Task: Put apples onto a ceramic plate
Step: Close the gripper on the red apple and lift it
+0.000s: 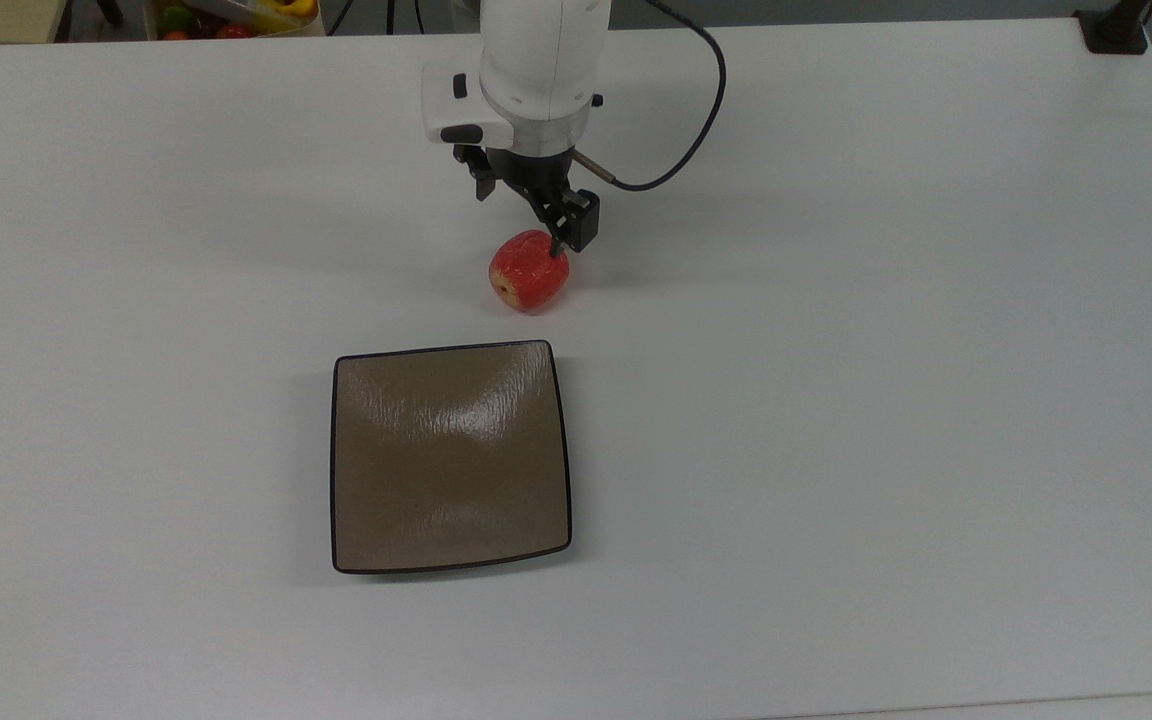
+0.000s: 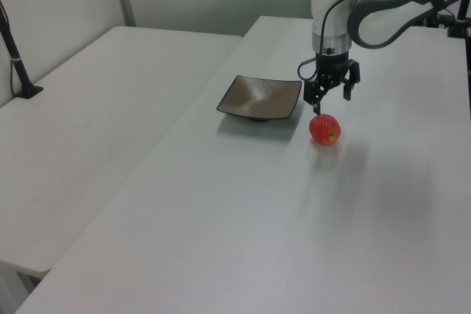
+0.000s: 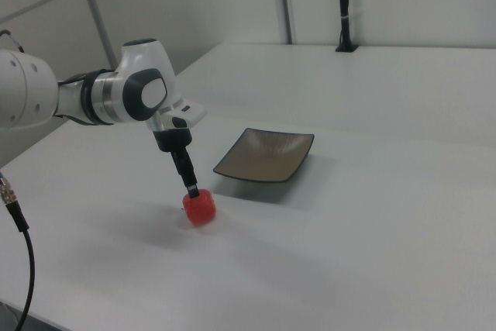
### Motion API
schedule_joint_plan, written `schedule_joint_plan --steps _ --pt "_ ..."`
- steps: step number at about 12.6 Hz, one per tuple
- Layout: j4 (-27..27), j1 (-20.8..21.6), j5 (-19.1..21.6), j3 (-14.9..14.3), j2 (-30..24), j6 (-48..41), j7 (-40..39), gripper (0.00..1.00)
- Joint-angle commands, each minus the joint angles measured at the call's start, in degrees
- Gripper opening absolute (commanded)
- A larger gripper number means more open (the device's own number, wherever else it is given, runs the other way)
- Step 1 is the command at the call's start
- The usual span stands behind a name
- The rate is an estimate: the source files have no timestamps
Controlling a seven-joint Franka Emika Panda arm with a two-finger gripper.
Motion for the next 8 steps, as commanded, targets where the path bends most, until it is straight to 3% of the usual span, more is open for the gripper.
schedule_joint_plan --steps 1,4,7,8 --pt "-0.66 0.36 -2.19 0.68 2.36 4.02 3.06 1.00" --pt "-0.74 0.27 -5.79 1.91 4.39 6.05 6.83 1.00" --pt "-0.74 0.27 -5.97 2.00 4.75 6.06 7.28 1.00" --pt "-0.74 0.27 -6.06 2.00 4.84 6.14 7.28 0.86"
